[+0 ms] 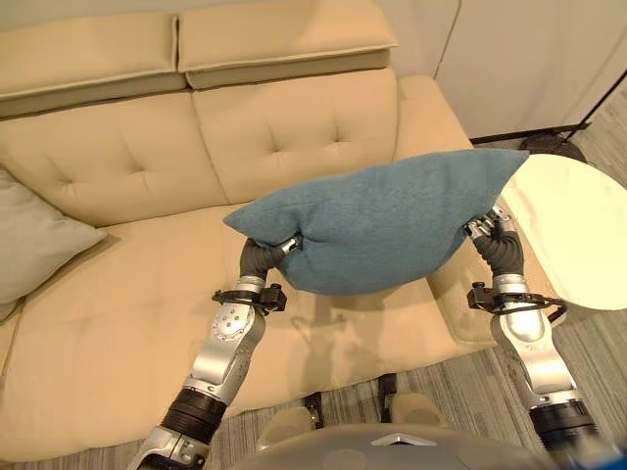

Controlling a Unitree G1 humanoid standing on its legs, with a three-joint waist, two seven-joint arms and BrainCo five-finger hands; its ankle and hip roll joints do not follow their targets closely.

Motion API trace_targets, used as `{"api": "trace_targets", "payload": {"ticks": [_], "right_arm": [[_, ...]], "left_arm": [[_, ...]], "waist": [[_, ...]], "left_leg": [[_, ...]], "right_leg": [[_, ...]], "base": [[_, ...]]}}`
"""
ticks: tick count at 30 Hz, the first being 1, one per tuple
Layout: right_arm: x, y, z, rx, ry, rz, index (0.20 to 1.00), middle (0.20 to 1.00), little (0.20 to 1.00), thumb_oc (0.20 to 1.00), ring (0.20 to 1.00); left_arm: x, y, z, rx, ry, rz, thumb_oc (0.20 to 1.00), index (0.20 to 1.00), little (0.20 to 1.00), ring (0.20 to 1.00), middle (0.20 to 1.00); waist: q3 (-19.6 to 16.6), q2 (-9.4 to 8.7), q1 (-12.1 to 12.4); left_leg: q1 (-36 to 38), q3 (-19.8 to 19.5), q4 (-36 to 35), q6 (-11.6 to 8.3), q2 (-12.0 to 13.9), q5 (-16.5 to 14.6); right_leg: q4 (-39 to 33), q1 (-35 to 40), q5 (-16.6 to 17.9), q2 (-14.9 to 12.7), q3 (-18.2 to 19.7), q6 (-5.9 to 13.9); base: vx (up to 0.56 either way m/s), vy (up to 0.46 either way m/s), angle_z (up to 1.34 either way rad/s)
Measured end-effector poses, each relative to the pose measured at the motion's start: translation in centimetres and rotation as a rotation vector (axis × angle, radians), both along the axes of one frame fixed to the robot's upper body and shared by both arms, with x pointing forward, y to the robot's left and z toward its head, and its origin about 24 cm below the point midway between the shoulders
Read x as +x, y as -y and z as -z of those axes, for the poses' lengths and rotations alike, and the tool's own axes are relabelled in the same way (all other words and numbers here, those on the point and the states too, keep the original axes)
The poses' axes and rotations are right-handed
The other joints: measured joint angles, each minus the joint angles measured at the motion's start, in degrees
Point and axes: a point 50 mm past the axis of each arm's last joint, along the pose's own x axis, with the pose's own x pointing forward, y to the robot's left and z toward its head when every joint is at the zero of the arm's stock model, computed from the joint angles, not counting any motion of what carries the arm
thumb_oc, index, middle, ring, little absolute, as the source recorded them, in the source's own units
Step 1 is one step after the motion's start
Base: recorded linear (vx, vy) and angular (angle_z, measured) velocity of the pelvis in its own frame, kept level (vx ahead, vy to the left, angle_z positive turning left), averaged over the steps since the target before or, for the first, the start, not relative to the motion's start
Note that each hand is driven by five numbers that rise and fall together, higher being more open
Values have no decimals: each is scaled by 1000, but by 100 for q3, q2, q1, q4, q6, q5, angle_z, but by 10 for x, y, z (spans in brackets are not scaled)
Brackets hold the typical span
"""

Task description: Pick up all the scattered cushions and arrange them neatly on the sofa.

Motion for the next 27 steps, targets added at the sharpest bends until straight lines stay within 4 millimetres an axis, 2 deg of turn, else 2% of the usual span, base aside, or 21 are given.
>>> {"api": "trace_targets", "payload": {"ticks": [3, 9, 10, 13, 17, 20, 21, 25, 27], "right_arm": [[10, -11, -9, 18, 40, -27, 200, 200, 200, 200, 200], [33, -23, -28, 17, 109, -41, 200, 200, 200, 200, 200], [39, -24, -30, 13, 115, -33, 200, 200, 200, 200, 200], [50, -27, -40, 12, 143, -21, 200, 200, 200, 200, 200], [72, -30, -52, -9, 161, 13, 200, 200, 200, 200, 200], [84, -37, -55, -29, 156, 16, 200, 200, 200, 200, 200], [92, -37, -67, -52, 178, 26, 200, 200, 200, 200, 200], [109, -25, -84, -151, 190, 68, 200, 200, 200, 200, 200], [112, -23, -88, -159, 191, 90, 200, 200, 200, 200, 200]], "left_arm": [[1, -7, -2, 6, 7, -43, 200, 200, 200, 200, 200], [3, -7, -4, -11, 13, -91, 200, 200, 200, 200, 200], [7, -5, -9, -15, 34, -87, 200, 200, 200, 200, 200], [19, -3, -23, -18, 83, -109, 200, 200, 200, 200, 200], [43, 1, -47, -13, 165, -134, 200, 200, 200, 200, 200], [59, 0, -56, 12, 181, -167, 200, 200, 200, 200, 200], [72, 1, -70, 30, 217, -174, 200, 200, 200, 200, 200], [95, 10, -91, 69, 258, -173, 200, 200, 200, 200, 200], [99, 16, -93, 85, 259, -164, 200, 200, 200, 200, 200]], "waist": [[-41, -80, 154], [-127, -219, 252], [-144, -238, 260], [-152, -246, 346], [-113, -170, 397], [-56, -73, 462], [-8, 13, 456], [101, 101, 448], [152, 120, 415]], "left_leg": [[-27, -38, -3, 7, 9, 5], [-108, -108, -29, 2, 52, 7], [-196, -177, -28, -43, 52, 6], [-427, -277, 3, -16, 53, 176], [-734, -539, 2, -67, 59, 296], [-792, -564, 2, -75, 58, 317], [-1006, -618, 2, -110, 58, 353], [-1408, -668, 5, -120, 66, 500], [-1514, -657, 4, -122, 68, 502]], "right_leg": [[-3, -1, -1, 9, -19, 4], [-5, -21, -7, 47, -62, 13], [-5, -75, -6, 49, -95, 13], [-4, -261, 35, 50, -215, -7], [-5, -438, 56, 50, -500, -29], [-5, -484, 60, 50, -524, -24], [-5, -668, 100, 50, -583, -13], [-4, -1029, 159, 63, -663, -38], [-4, -1146, 163, 64, -664, -40]], "base": [[14, 59, 4], [-18, -11, 3], [-61, -35, 24], [-62, -43, 29], [-32, -25, 32], [-77, -31, 8], [-72, -38, 19], [-65, -18, 11], [0, 0, 0]]}}
